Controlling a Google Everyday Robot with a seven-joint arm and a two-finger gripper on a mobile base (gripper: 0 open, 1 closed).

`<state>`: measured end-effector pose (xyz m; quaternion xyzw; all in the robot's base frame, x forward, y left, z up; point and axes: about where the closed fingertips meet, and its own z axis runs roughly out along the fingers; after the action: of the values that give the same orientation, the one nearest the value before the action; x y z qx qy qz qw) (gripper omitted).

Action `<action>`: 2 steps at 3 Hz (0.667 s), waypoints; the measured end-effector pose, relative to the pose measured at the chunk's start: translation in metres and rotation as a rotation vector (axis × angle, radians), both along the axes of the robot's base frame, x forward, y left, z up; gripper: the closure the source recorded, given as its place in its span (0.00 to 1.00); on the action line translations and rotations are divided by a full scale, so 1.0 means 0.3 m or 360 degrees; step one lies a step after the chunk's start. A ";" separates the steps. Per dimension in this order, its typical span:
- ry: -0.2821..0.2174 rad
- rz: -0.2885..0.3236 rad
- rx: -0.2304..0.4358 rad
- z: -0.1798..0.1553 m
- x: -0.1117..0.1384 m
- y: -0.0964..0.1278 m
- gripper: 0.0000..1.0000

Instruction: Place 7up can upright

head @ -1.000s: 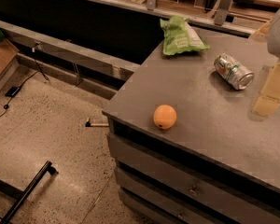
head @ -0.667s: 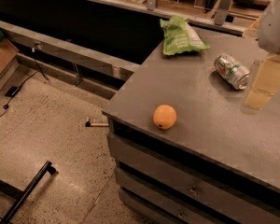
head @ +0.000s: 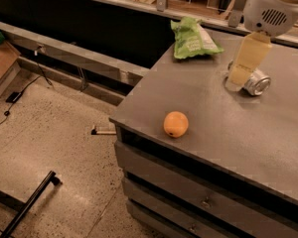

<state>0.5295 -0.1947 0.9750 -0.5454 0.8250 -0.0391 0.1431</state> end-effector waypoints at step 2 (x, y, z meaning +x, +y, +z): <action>0.0051 -0.0311 0.0182 -0.052 0.235 -0.022 0.00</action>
Offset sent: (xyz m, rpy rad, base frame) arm 0.1122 -0.0290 -0.0281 0.1148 0.0592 -0.3988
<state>0.6000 -0.2013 0.9595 -0.4539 0.8772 0.0031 0.1561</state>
